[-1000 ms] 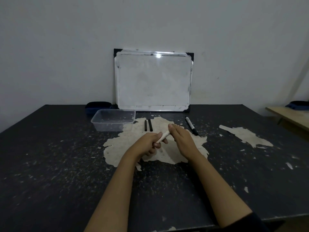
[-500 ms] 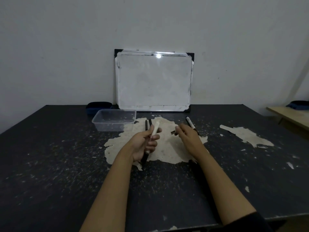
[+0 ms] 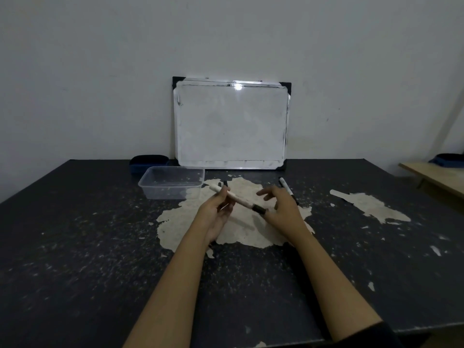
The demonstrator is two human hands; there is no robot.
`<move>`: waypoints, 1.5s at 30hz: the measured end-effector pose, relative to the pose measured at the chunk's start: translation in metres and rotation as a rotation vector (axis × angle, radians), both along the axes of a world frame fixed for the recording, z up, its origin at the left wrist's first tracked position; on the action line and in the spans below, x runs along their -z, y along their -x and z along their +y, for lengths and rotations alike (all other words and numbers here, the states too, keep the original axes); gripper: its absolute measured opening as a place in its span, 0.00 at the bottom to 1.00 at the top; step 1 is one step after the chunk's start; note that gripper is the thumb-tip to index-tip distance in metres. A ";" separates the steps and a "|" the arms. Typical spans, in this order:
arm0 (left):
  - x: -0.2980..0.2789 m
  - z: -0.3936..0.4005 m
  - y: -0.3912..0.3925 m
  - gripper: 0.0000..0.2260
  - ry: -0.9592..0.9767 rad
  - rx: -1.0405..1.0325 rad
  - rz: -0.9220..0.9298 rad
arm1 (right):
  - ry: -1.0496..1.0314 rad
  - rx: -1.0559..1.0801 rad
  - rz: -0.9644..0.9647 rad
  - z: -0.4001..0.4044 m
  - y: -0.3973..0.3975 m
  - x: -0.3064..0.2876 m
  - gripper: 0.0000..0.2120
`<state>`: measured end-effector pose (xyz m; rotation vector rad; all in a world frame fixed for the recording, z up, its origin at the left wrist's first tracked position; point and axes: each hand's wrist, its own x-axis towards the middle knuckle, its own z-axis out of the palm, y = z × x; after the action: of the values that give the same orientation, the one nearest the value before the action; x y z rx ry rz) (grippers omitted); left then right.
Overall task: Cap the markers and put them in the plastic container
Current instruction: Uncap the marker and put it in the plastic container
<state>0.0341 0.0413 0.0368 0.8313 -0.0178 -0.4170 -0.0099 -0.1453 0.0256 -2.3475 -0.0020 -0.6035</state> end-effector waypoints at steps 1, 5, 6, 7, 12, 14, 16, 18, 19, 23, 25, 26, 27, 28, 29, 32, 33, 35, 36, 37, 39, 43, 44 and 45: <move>0.000 0.001 -0.001 0.06 0.052 -0.014 0.029 | -0.105 -0.093 0.000 0.004 0.003 -0.005 0.18; -0.006 0.002 0.002 0.05 0.128 0.021 0.087 | -0.605 -0.285 0.048 0.021 0.011 -0.019 0.16; -0.007 0.002 0.004 0.05 0.109 0.049 0.108 | -0.703 -0.263 0.023 0.022 0.010 -0.020 0.13; -0.007 0.001 0.006 0.07 0.075 0.085 0.124 | -0.771 -0.229 -0.018 0.022 0.009 -0.020 0.11; -0.003 -0.008 0.012 0.16 -0.086 0.296 0.107 | -0.816 -0.059 -0.234 0.017 0.008 -0.019 0.08; -0.001 -0.010 0.012 0.16 -0.073 0.347 0.122 | -0.848 -0.047 -0.264 0.018 0.007 -0.021 0.08; 0.000 -0.008 0.009 0.16 -0.038 0.374 0.160 | -0.846 -0.056 -0.271 0.018 0.006 -0.021 0.07; 0.002 -0.006 0.007 0.16 -0.018 0.399 0.179 | -0.843 -0.065 -0.275 0.018 0.006 -0.020 0.08; 0.002 -0.005 0.007 0.16 -0.023 0.408 0.181 | -0.843 -0.061 -0.285 0.018 0.006 -0.020 0.10; 0.001 -0.004 0.010 0.16 -0.038 0.440 0.190 | -0.780 -0.067 -0.352 0.018 0.007 -0.021 0.12; 0.002 -0.004 0.010 0.18 -0.023 0.447 0.198 | -0.742 -0.120 -0.352 0.019 0.008 -0.020 0.11; 0.003 -0.004 0.010 0.19 -0.020 0.440 0.206 | -0.710 -0.144 -0.336 0.022 0.008 -0.020 0.10; 0.003 -0.005 0.010 0.19 -0.020 0.431 0.216 | -0.690 -0.155 -0.327 0.024 0.008 -0.019 0.09; 0.004 -0.004 0.010 0.19 -0.018 0.424 0.223 | -0.692 -0.151 -0.336 0.024 0.008 -0.018 0.08; 0.004 -0.004 0.010 0.18 -0.015 0.421 0.226 | -0.701 -0.135 -0.357 0.023 0.008 -0.017 0.07; 0.002 -0.003 0.010 0.16 0.015 0.418 0.234 | -0.688 -0.090 -0.363 0.020 0.007 -0.016 0.10; 0.001 -0.003 0.011 0.15 0.018 0.418 0.238 | -0.697 -0.080 -0.358 0.020 0.007 -0.016 0.13; 0.000 -0.003 0.011 0.13 -0.004 0.414 0.231 | -0.759 -0.082 -0.378 0.020 0.008 -0.015 0.21; 0.000 -0.002 0.011 0.13 -0.022 0.411 0.220 | -0.776 -0.077 -0.401 0.020 0.008 -0.015 0.24; -0.001 -0.001 0.012 0.14 -0.033 0.404 0.206 | -0.768 -0.065 -0.424 0.019 0.010 -0.016 0.24; -0.004 0.002 0.012 0.17 -0.031 0.379 0.199 | -0.707 -0.031 -0.441 0.017 0.010 -0.016 0.19; -0.005 0.005 0.009 0.17 -0.035 0.230 0.155 | -0.622 -0.002 -0.354 0.012 0.006 -0.010 0.09; -0.004 0.006 0.008 0.14 -0.032 0.189 0.143 | -0.600 -0.022 -0.314 0.010 0.006 -0.009 0.10; -0.004 0.007 0.007 0.13 -0.027 0.153 0.132 | -0.549 -0.050 -0.273 0.009 0.007 -0.008 0.13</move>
<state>0.0273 0.0483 0.0410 0.8301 0.0468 -0.6172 -0.0171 -0.1362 0.0341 -1.7213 -0.0168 -0.7824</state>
